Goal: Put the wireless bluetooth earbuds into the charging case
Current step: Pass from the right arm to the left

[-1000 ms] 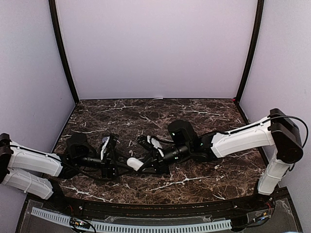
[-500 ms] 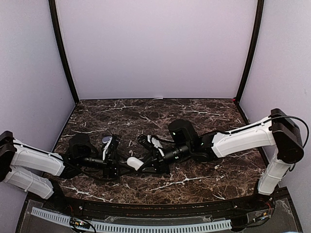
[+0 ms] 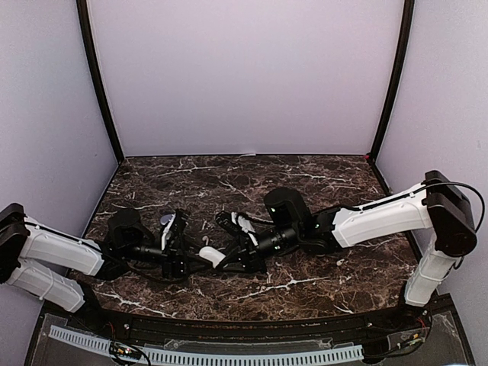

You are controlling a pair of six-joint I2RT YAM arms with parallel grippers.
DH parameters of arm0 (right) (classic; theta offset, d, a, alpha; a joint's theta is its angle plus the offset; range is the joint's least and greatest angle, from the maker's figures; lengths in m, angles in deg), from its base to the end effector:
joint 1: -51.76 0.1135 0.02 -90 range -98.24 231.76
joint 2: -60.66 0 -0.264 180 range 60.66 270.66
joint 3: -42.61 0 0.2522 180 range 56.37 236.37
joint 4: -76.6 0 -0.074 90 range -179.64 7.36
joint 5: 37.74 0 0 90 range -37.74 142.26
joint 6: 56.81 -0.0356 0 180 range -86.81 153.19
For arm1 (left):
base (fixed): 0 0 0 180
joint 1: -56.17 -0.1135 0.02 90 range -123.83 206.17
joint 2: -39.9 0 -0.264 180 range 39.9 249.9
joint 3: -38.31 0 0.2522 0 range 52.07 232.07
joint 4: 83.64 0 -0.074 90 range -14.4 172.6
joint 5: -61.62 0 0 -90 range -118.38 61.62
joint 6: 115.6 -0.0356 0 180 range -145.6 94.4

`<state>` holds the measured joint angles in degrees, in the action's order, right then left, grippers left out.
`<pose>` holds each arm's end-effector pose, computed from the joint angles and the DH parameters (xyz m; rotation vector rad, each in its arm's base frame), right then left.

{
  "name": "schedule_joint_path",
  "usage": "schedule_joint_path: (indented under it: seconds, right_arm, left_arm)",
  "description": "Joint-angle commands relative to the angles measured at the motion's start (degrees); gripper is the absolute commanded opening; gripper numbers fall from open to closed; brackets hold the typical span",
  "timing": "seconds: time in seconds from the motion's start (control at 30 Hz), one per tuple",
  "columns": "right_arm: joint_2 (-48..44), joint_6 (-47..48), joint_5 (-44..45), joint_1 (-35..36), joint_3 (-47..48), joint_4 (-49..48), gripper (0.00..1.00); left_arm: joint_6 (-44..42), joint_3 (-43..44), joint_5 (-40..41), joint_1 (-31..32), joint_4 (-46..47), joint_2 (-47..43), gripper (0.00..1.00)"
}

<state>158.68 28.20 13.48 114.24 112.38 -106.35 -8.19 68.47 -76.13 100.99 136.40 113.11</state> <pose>0.1516 0.3393 0.2121 -1.4570 1.6577 1.3882 0.1416 -0.1779 0.1889 1.0888 1.4722 -1.4675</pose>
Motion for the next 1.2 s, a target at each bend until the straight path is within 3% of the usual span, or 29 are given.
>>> schedule_joint_path:
  seconds: [0.0,0.2,0.33,0.4,0.6,0.8,1.17]
  right_arm:
    - [-0.39,0.09,-0.47,0.01,0.41,-2.82,0.06]
    - [-0.58,0.16,-0.51,0.01,0.43,-2.80,0.06]
    - [-0.95,0.24,-0.07,0.01,0.16,-2.87,0.06]
    - [-0.94,0.25,-0.07,0.01,0.24,-2.81,0.06]
    - [-0.94,0.29,0.03,0.01,0.24,-2.63,0.07]
    - [-0.87,0.70,1.06,0.01,0.70,-1.73,0.07]
    - [-1.11,1.71,3.80,0.32,1.30,0.16,0.08]
  left_arm:
    - [0.37,1.52,-1.73,0.27,2.68,0.52,0.38]
    - [-0.06,1.52,-1.70,0.27,2.39,0.49,0.27]
    - [0.02,1.26,-1.68,0.27,1.82,0.36,0.38]
    - [-0.32,1.41,-1.48,0.27,0.81,0.27,0.39]
    - [-2.26,2.06,-0.67,0.27,-2.66,-0.83,0.26]
    - [-2.56,2.49,-0.34,0.27,-4.64,-0.71,0.31]
    - [-3.01,2.60,0.99,0.27,-6.61,-0.70,0.31]
